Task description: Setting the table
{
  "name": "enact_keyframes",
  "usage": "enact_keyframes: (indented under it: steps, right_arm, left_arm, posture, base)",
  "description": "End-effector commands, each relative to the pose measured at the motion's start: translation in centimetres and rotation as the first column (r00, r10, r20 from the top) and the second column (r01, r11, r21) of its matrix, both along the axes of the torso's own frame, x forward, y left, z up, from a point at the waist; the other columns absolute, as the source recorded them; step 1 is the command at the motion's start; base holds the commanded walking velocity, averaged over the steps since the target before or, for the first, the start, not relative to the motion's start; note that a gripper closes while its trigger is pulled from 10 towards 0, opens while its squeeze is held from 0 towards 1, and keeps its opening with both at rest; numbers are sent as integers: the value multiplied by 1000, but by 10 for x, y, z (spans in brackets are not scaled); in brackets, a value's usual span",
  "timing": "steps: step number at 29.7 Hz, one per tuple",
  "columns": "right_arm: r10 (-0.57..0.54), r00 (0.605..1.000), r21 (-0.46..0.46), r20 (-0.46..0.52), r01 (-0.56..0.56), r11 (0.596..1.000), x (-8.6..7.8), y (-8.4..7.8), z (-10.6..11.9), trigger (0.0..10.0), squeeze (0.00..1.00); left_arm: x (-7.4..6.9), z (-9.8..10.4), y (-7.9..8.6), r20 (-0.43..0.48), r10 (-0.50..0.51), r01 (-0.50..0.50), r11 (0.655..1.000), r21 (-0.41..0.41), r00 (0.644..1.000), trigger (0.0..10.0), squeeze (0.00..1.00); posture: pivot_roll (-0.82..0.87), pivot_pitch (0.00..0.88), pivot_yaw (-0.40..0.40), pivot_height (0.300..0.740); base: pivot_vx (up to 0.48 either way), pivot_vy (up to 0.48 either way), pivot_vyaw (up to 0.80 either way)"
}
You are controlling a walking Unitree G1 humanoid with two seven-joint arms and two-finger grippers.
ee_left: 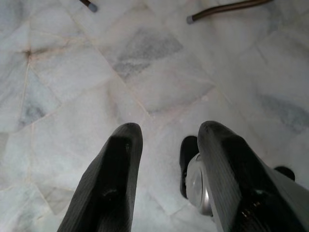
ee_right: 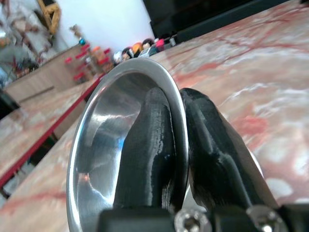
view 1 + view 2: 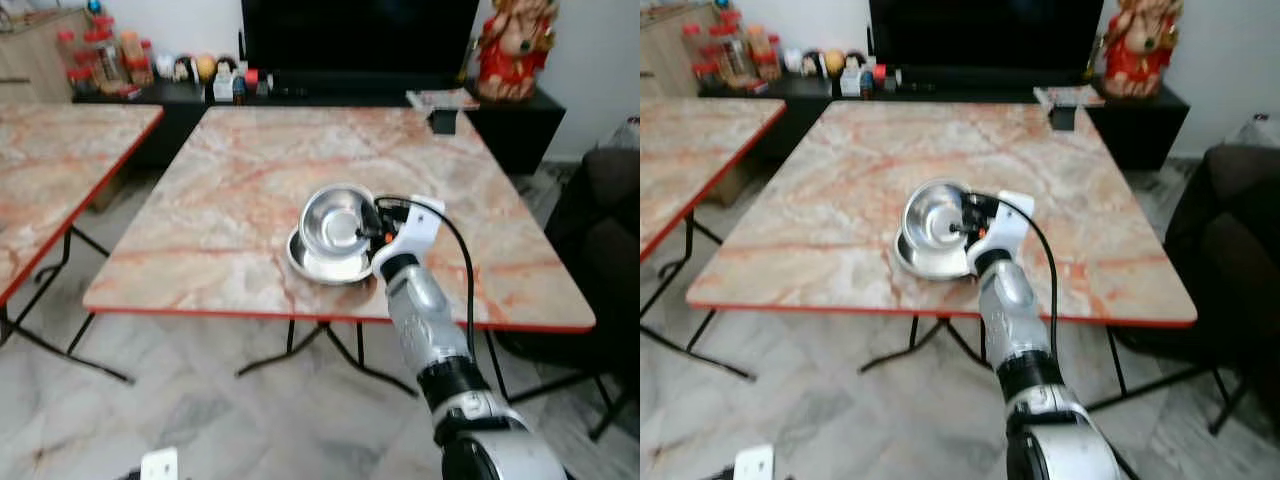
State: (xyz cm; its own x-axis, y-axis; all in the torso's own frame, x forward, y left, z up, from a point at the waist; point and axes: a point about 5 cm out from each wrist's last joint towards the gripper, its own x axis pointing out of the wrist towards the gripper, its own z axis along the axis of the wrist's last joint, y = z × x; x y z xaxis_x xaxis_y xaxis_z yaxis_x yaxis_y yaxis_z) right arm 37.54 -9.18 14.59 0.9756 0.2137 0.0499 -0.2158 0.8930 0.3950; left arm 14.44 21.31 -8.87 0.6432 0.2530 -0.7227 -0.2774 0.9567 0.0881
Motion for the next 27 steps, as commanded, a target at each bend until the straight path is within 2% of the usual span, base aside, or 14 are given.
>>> enact_keyframes:
  steps: [1, 7, 16, 27]
  right_arm:
    - [-8, 999, 5, -44, 9, 1000, 2, 0, -3, 10000, 0]
    - [-8, 994, 31, -112, 11, 999, 7, 2, -4, 10000, 0]
    - [23, 990, 11, -137, -22, 1000, 11, 9, -1, 10000, 0]
    - [-27, 973, -66, -231, 12, 998, 14, 5, -9, 10000, 0]
  left_arm:
    - [0, 0, 1, -5, 8, -8, 1000, 1, 1000, 10000, 0]
    - [0, 0, 1, -4, 7, -7, 1000, 1, 1000, 10000, 0]
    - [2, 1, 2, 3, 16, -16, 1000, 4, 1000, 10000, 0]
    - [2, 1, 3, 2, 16, -16, 1000, 5, 1000, 10000, 0]
  posture:
    - [12, 0, -3, 732]
    - [14, 0, -3, 732]
    - [20, 0, -6, 732]
    - [21, 0, -7, 732]
  base:
    - [0, 0, 0]
    - [0, 0, 0]
    - [0, 0, 0]
    - [0, 0, 0]
